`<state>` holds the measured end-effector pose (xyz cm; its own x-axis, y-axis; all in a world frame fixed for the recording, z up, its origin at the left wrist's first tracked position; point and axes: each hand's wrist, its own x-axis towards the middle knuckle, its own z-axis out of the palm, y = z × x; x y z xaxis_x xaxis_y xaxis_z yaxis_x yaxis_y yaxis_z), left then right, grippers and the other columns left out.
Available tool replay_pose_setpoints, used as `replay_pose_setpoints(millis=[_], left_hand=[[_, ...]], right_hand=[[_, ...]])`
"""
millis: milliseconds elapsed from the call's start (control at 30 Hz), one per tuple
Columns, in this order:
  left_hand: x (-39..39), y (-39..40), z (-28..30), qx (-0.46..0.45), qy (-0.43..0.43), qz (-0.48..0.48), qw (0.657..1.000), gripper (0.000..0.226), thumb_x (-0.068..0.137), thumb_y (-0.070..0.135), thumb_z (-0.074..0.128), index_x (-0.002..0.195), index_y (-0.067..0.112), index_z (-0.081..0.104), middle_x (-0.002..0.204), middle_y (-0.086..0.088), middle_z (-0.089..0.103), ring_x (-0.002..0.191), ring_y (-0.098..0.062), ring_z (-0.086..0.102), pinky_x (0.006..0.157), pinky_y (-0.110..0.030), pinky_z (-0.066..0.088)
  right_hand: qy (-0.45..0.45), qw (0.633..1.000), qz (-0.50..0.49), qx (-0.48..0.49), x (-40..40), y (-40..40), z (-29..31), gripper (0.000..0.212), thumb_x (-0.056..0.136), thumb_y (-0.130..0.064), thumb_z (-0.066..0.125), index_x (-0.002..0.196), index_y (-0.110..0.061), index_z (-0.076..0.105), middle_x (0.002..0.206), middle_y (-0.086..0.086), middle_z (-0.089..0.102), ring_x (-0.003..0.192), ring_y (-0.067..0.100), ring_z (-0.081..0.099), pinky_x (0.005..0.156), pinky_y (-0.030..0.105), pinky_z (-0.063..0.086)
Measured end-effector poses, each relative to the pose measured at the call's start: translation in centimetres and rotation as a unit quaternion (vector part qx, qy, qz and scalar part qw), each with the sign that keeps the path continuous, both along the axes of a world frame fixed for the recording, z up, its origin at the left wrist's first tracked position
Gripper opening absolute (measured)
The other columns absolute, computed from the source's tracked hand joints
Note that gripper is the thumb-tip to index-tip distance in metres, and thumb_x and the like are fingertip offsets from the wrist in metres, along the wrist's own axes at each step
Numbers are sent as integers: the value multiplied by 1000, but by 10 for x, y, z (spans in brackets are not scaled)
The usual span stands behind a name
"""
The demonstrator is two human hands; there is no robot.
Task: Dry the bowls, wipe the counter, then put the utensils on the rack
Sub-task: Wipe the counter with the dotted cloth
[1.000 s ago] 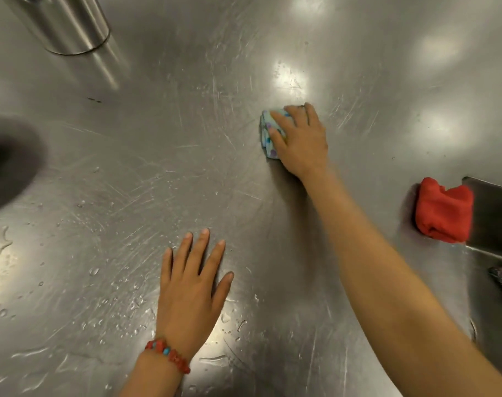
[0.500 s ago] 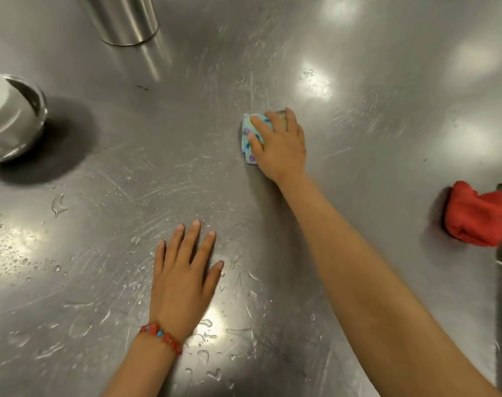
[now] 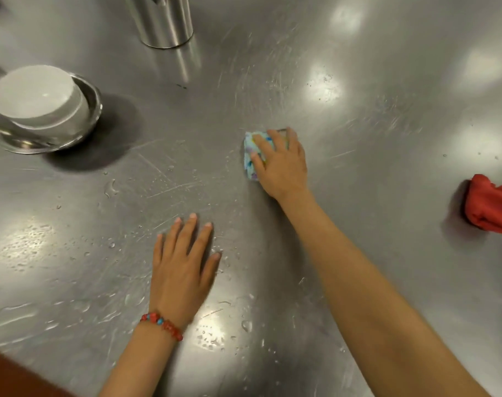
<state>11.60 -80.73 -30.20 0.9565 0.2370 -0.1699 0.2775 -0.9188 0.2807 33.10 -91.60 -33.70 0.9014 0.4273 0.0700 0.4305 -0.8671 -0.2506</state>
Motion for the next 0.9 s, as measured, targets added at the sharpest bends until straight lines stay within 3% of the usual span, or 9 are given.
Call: replay_pose_setpoints(millis=[133, 233, 333, 400, 467, 600, 700, 800, 900], left_hand=[[-10, 19, 0, 9, 20, -21, 1000, 78, 92, 54, 3, 121, 6, 58, 131, -22, 53, 120, -44, 48, 96, -61, 35], [-15, 26, -4, 11, 24, -47, 999, 71, 93, 51, 10, 120, 8, 60, 129, -21, 55, 117, -42, 52, 93, -61, 40], [-17, 30, -10, 21, -4, -56, 998, 54, 87, 42, 33, 119, 10, 60, 128, -18, 56, 116, -40, 53, 92, -60, 42], [-19, 31, -15, 30, -17, -59, 998, 52, 85, 39, 35, 120, 11, 60, 129, -17, 56, 118, -39, 53, 93, -59, 42], [-20, 34, -18, 33, -32, -59, 997, 51, 85, 39, 35, 121, 12, 59, 130, -15, 56, 119, -37, 52, 94, -58, 42], [-20, 35, -21, 32, -47, -57, 997, 50, 85, 38, 37, 121, 12, 59, 130, -15, 56, 120, -37, 51, 94, -58, 42], [-20, 36, -23, 28, -69, -58, 995, 43, 85, 35, 56, 120, 11, 59, 130, -16, 56, 119, -37, 52, 94, -59, 42], [-19, 38, -24, 17, -69, -58, 996, 51, 76, 30, 71, 121, 10, 58, 130, -17, 55, 120, -39, 51, 94, -60, 39], [-20, 39, -24, -21, -53, -53, 997, 51, 85, 31, 61, 131, 13, 49, 142, -14, 43, 132, -36, 36, 107, -55, 25]], right_hand=[[-29, 984, 172, 30, -93, 1, 2, 42, 91, -44, 39, 127, -28, 54, 135, 4, 53, 134, 34, 36, 107, 43, 32], [-21, 971, 236, 23, -82, -5, 8, 42, 91, -44, 42, 124, -24, 58, 133, 6, 56, 130, 34, 42, 104, 40, 37], [0, 991, 136, -1, -28, 14, 8, 42, 95, -37, 43, 134, -21, 48, 143, 10, 43, 136, 33, 29, 113, 38, 21], [-5, 1000, 13, 0, -6, 32, 8, 42, 96, -39, 38, 136, -24, 45, 147, 5, 37, 140, 31, 21, 112, 37, 20], [-9, 1000, -26, -6, -7, 47, 7, 42, 96, -41, 36, 135, -27, 44, 148, 2, 36, 141, 30, 16, 111, 38, 21], [-13, 990, 141, -10, -59, 43, 7, 42, 94, -42, 41, 133, -28, 48, 143, 3, 44, 139, 31, 24, 110, 44, 27], [14, 976, 217, -21, -68, 26, 12, 43, 94, -40, 43, 134, -24, 48, 145, 4, 42, 140, 31, 24, 112, 45, 27], [15, 994, 111, -13, -64, 15, 11, 42, 96, -38, 42, 135, -22, 46, 146, 4, 39, 140, 29, 21, 112, 44, 25], [17, 996, -78, 30, -86, 20, 10, 43, 96, -38, 41, 135, -21, 46, 147, 5, 37, 141, 31, 17, 114, 43, 21]])
